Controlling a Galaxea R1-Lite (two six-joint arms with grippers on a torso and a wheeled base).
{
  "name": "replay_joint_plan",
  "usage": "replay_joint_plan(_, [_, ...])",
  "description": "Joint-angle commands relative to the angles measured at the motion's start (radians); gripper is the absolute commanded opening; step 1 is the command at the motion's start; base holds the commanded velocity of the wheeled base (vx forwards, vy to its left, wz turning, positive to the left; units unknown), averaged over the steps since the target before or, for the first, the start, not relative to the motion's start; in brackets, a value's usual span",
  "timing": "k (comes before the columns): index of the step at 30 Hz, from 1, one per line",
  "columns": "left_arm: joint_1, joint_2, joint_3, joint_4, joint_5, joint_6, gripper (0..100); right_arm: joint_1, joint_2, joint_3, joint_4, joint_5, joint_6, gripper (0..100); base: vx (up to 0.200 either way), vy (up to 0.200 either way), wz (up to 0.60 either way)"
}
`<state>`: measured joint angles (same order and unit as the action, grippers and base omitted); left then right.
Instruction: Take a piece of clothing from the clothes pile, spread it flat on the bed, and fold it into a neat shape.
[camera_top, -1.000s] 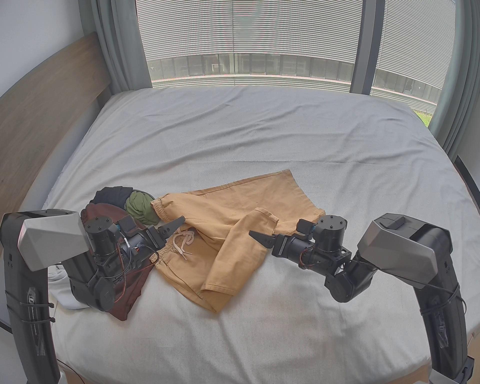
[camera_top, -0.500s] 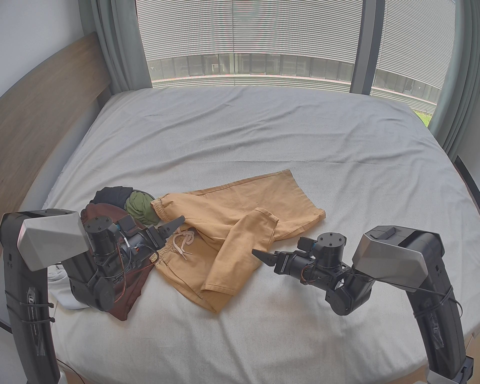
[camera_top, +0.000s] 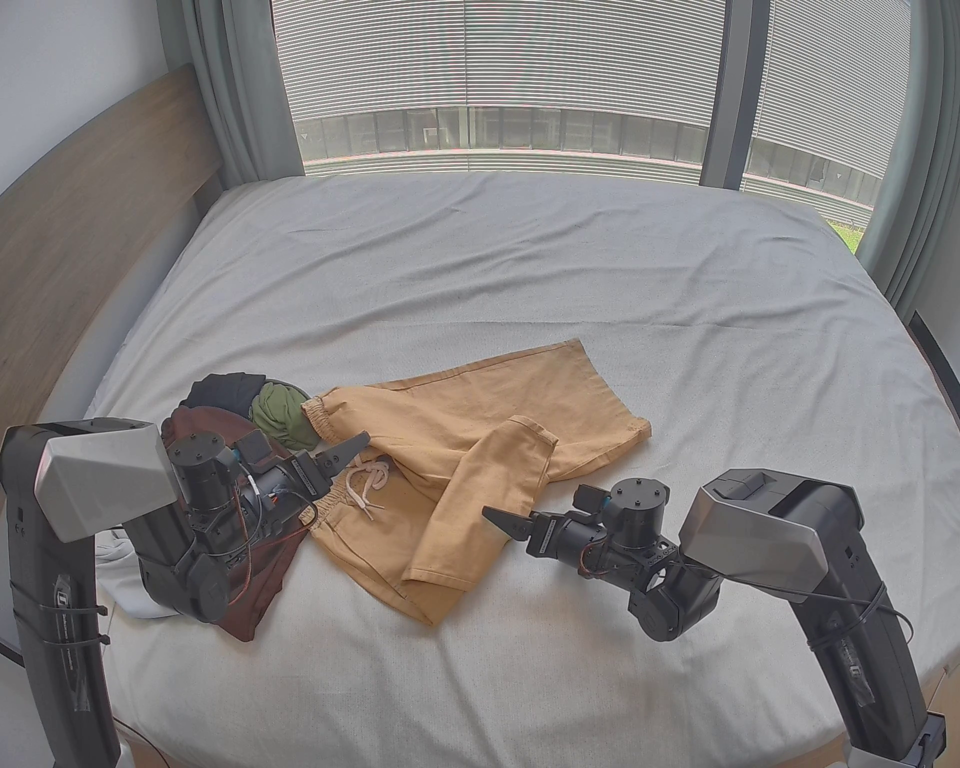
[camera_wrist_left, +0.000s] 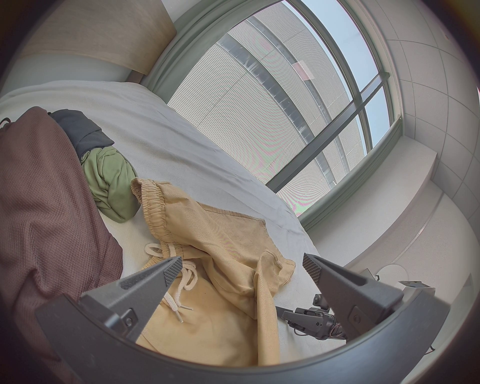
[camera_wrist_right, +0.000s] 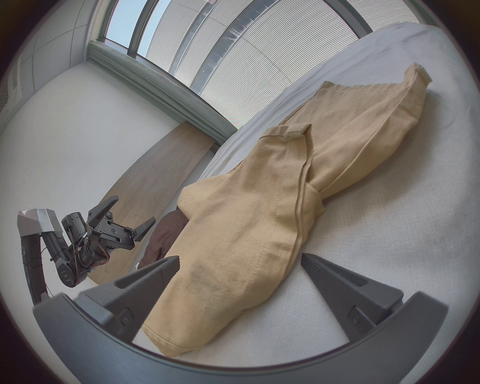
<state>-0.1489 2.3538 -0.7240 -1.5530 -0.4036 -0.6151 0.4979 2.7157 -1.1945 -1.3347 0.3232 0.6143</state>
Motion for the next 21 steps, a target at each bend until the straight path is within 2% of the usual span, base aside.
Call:
replay_joint_plan(1, [0.0, 0.001, 0.0, -0.002, 0.0, 0.0, 100, 0.013, 0.007, -0.007, -0.02, 0.002, 0.019, 100, 0.0, 0.0, 0.0])
replay_joint_plan(5, [0.0, 0.004, 0.0, -0.002, 0.0, 0.0, 100, 0.022, -0.001, 0.001, -0.051, 0.0, 0.048, 100, 0.0, 0.0, 0.0])
replay_joint_plan(13, [0.0, 0.007, 0.0, -0.002, 0.0, 0.0, 100, 0.027, -0.083, 0.127, -0.141, 0.007, 0.068, 100, 0.0, 0.0, 0.0])
replay_joint_plan(21, [0.0, 0.007, 0.0, -0.002, 0.0, 0.0, 100, 0.025, -0.091, 0.134, -0.172, 0.028, 0.102, 100, 0.0, 0.0, 0.0])
